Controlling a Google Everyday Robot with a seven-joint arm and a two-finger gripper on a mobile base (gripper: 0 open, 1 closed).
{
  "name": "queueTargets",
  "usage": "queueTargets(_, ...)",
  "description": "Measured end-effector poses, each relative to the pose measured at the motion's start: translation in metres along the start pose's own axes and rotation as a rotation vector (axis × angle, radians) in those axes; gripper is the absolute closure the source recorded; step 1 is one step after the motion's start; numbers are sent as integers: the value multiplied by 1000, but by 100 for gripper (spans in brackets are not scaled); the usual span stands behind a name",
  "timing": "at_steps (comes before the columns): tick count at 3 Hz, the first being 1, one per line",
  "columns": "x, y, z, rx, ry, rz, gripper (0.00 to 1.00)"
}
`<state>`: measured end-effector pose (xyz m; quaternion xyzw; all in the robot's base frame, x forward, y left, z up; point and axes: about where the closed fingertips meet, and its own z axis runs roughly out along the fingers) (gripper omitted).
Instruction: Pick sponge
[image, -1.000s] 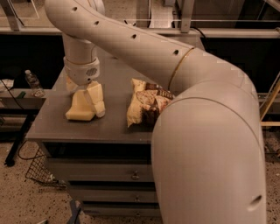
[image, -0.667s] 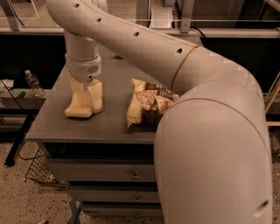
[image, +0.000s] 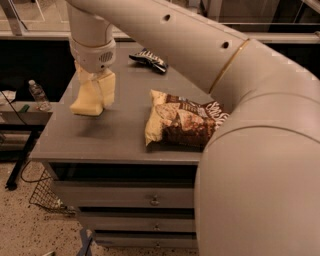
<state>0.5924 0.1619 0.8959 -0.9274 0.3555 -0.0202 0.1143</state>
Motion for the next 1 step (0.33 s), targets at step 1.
queueTargets(1, 2, -4, -33, 74, 19, -25, 100)
